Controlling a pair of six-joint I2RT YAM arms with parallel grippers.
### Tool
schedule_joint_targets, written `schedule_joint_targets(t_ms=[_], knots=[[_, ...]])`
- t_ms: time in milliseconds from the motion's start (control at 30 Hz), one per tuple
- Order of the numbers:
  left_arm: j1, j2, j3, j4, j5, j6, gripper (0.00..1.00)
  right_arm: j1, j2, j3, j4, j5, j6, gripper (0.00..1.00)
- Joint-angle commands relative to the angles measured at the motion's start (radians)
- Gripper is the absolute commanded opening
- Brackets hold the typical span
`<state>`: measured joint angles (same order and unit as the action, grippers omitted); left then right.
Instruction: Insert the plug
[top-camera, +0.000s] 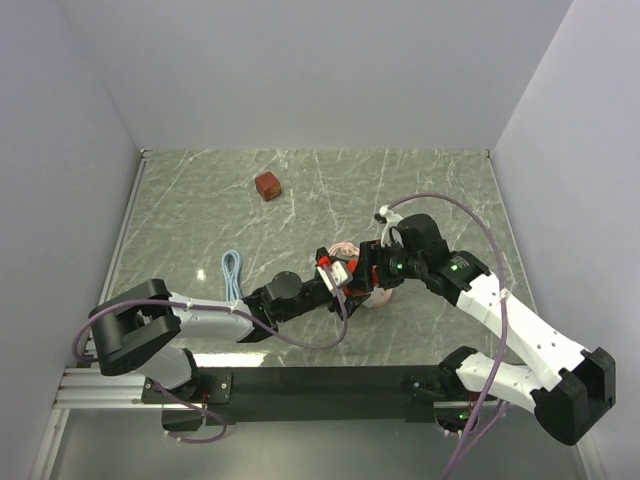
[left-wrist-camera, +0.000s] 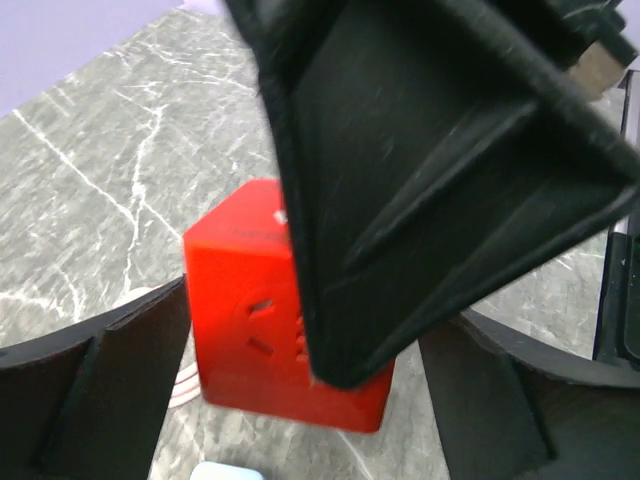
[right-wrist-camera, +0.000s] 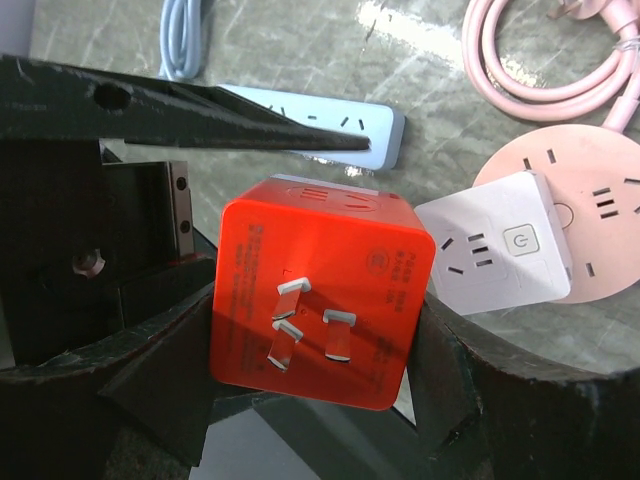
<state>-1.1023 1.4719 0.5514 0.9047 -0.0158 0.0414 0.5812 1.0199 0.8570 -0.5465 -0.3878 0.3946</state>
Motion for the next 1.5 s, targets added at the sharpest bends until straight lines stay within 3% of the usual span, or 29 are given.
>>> schedule_joint_targets(t_ms=[0,100,133,167,200,233,333,533,600,667,933,1133,1467], knots=[[-0.004,0.03,0.044,0.053,0.053,0.005,0.93,0.014,0.008,0.048,0.039,-0.022,-0.026,0.0],[-0.005,0.042,0.032,0.063,0.066,0.003,0.7,0.016,0.006,0.047,0.057,-0.045,-0.025,0.0],[-0.004,0.044,0.028,0.068,0.071,0.003,0.55,0.016,0.003,0.047,0.063,-0.048,-0.025,0.0],[-0.002,0.047,0.027,0.068,0.079,0.0,0.46,0.016,-0.003,0.045,0.068,-0.048,-0.025,0.0],[-0.002,0.053,0.028,0.066,0.089,0.0,0.3,0.014,-0.006,0.042,0.08,-0.052,-0.025,0.0],[-0.001,0.054,0.028,0.072,0.089,-0.012,0.01,0.016,-0.007,0.039,0.086,-0.054,-0.025,0.0],[0.001,0.057,0.018,0.091,0.115,-0.027,0.0,0.016,-0.029,0.024,0.118,-0.045,-0.016,0.06],[0.027,0.001,-0.031,0.129,0.191,-0.093,0.0,0.014,-0.119,-0.022,0.209,0.006,0.007,0.4],[0.033,-0.024,-0.045,0.128,0.214,-0.1,0.0,0.014,-0.153,-0.035,0.243,0.02,0.012,0.8],[0.039,-0.031,-0.048,0.114,0.224,-0.106,0.0,0.012,-0.179,-0.047,0.27,0.042,0.019,0.87],[0.068,-0.047,-0.094,0.158,0.274,-0.162,0.0,0.009,-0.386,-0.19,0.454,0.102,0.095,0.94],[0.105,-0.159,-0.133,0.214,0.289,-0.281,0.0,0.014,-0.566,-0.377,0.669,0.076,0.161,0.96],[0.166,-0.252,-0.188,0.44,0.26,-0.54,0.0,0.017,-0.544,-0.573,1.064,0.038,0.193,0.98]])
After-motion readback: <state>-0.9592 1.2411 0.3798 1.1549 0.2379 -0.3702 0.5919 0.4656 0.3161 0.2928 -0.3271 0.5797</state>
